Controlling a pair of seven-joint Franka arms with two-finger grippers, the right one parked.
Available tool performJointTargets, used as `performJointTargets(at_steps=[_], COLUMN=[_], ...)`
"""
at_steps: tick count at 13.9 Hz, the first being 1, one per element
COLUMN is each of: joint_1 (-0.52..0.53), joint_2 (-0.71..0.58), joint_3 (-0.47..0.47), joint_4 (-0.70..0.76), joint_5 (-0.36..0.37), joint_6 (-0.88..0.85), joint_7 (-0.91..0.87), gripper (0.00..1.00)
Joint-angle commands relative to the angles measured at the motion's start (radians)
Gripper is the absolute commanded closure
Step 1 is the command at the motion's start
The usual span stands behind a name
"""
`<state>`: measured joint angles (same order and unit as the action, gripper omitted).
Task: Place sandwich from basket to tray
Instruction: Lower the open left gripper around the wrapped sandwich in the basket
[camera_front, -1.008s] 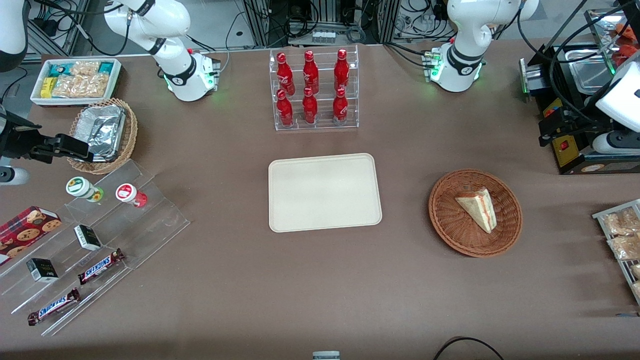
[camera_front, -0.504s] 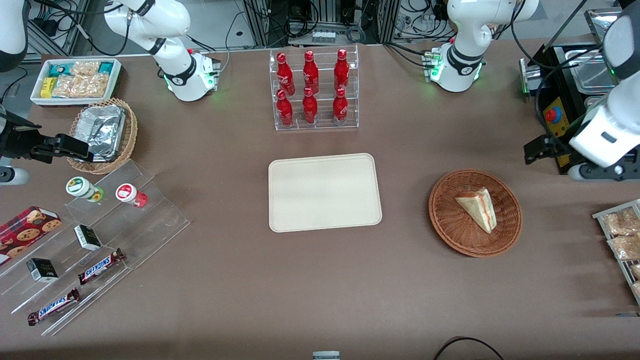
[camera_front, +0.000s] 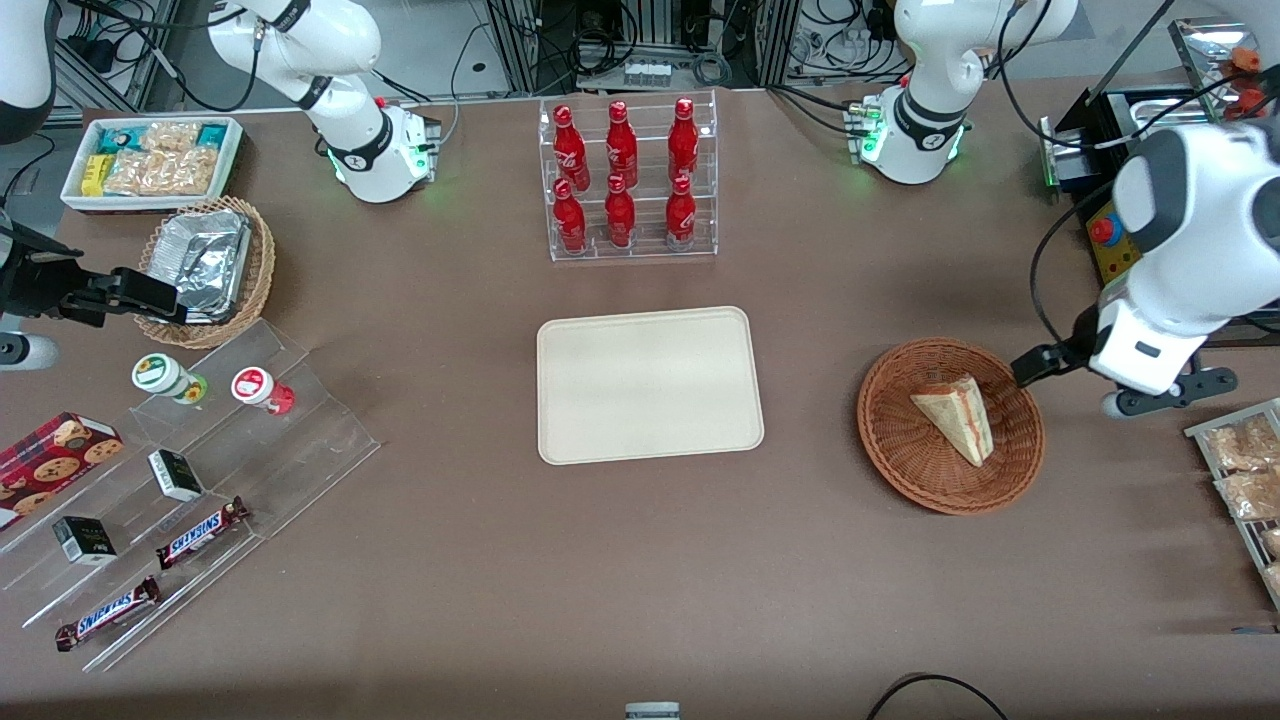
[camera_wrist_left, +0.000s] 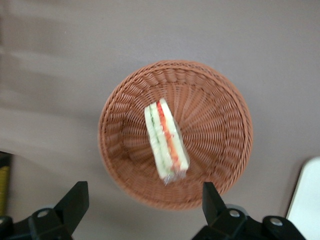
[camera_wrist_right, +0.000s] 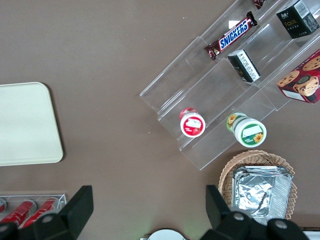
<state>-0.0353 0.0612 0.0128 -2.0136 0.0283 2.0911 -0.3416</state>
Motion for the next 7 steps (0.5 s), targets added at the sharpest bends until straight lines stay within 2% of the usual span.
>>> performJointTargets(at_steps=[1, 4, 7], joint_1=[-0.008, -0.014, -0.026], joint_2=[0.003, 0.058, 0.078], joint_3=[-0.004, -0.007, -0.011], joint_4=[-0.115, -0.174, -0.188], joint_5=[0.007, 0.009, 0.009], joint_6=[0.154, 0.28, 0.282], joint_7=[-0.146, -0.282, -0.304], gripper=[0.0, 0.0, 0.0])
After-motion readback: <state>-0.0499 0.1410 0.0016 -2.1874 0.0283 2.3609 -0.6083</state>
